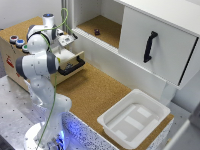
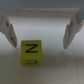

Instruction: Put the yellow object on top of the drawer

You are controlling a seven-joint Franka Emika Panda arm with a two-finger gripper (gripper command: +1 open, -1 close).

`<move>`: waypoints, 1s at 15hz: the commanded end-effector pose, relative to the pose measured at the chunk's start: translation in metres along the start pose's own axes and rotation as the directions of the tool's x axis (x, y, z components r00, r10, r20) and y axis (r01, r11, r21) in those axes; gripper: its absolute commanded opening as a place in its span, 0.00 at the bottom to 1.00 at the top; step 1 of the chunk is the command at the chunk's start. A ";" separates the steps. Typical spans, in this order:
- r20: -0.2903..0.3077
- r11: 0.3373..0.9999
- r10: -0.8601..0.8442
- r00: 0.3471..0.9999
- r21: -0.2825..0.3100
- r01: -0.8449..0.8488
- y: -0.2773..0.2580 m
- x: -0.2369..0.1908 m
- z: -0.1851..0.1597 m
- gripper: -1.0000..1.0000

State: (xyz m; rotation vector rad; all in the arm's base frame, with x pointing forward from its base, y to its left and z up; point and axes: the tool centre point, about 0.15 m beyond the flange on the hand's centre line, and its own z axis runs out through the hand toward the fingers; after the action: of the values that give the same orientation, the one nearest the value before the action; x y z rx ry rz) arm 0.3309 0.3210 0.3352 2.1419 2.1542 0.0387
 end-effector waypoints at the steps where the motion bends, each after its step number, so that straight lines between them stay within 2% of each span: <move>1: -0.015 0.999 -0.030 0.999 0.039 0.030 0.022 -0.019 0.014 1.00; 4: -0.059 0.998 -0.017 0.998 0.056 0.020 0.015 -0.028 0.016 1.00; 5: -0.068 0.998 -0.014 0.998 0.066 0.019 0.011 -0.029 0.018 0.00; 11: -0.068 0.994 -0.033 0.997 0.105 0.040 -0.017 -0.018 0.028 0.00; 15: -0.082 0.997 -0.008 0.997 0.071 0.014 -0.018 -0.008 0.007 0.00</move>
State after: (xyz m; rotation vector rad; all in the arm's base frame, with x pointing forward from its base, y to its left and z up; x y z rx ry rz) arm 0.3291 0.3056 0.3134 2.1843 2.2394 -0.0386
